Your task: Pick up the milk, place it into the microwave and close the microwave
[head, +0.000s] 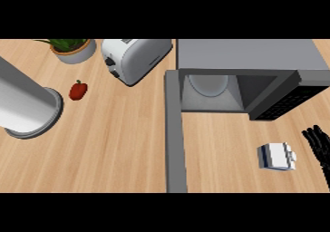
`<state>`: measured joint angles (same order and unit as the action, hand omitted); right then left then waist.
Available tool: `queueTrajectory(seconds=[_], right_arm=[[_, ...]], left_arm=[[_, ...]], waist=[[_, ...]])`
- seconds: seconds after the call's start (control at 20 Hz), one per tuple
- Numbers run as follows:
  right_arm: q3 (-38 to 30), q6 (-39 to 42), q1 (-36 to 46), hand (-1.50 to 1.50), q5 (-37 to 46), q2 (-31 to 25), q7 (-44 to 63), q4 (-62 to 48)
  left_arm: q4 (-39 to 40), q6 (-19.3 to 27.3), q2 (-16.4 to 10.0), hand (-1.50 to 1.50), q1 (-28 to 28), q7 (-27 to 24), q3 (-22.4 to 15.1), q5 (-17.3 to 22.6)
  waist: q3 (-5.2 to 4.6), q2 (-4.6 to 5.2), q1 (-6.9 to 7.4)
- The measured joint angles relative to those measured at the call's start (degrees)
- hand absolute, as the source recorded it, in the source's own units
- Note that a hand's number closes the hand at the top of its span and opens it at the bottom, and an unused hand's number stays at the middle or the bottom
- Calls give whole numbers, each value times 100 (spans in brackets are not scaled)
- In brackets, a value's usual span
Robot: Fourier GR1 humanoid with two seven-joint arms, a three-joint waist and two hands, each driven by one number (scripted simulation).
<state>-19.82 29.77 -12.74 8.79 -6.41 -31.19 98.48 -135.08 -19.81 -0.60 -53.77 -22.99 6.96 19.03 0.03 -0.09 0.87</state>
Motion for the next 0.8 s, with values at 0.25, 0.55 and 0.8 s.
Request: queueTrajectory(seconds=[0.25,0.55,0.8], right_arm=[[-76,-480,535,-150,442,-113,-389,-1008],[-207,-761,1042,-150,666,-422,-890,-2178],[-92,-952,1261,-150,833,-611,-1365,-3089]], left_arm=[[134,-216,-12,-150,-88,-188,205,173],[68,-451,9,-150,-284,-191,441,337],[141,-496,11,-150,-329,-290,449,397]], waist=[[0,4,5],[2,7,5],[2,9,7]])
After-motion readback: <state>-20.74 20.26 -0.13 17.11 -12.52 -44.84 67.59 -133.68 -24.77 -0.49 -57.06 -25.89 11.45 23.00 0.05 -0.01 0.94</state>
